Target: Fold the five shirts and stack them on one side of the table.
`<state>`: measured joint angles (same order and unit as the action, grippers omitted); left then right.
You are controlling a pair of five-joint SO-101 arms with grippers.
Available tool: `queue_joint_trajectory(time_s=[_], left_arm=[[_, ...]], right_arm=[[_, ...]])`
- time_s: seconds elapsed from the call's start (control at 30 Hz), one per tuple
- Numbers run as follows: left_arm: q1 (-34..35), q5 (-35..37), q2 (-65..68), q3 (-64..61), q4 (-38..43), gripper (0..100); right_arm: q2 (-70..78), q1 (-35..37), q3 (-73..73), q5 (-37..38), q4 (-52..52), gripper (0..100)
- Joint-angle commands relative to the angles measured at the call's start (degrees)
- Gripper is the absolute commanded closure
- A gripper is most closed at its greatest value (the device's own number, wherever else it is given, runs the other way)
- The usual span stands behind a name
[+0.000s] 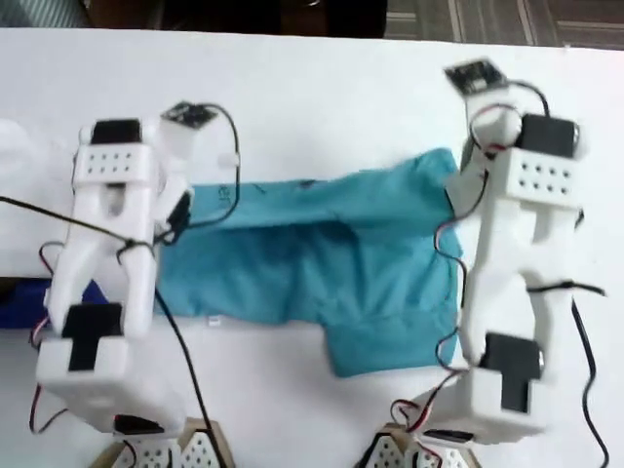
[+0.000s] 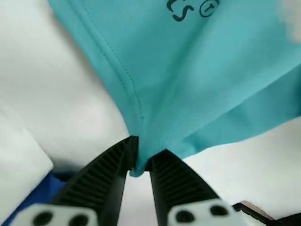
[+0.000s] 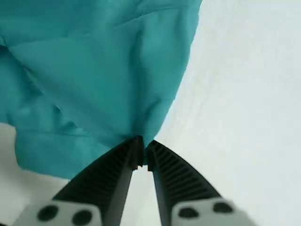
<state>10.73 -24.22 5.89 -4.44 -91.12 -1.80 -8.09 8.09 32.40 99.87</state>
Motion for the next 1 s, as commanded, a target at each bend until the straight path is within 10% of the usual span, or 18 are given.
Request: queue_joint_trajectory(time_s=[0.0,0.33,0.97], left_arm=[[-0.2,-2.7,-5.9,-8.2,4.5,97],[-0.3,-4.0,-6.9,-20.3,13.4,97],[-0.2,-4.0,-10.0,-21.8,6.2,97]], right_arm=[[-9.9,-2.9,-13.5,3.9,-3.3,98.1],[-24.4,-7.6,-41.2,9.8,-15.4,98.1],[-34.4,-8.6,-43.2,12.6,-9.7,98.1]])
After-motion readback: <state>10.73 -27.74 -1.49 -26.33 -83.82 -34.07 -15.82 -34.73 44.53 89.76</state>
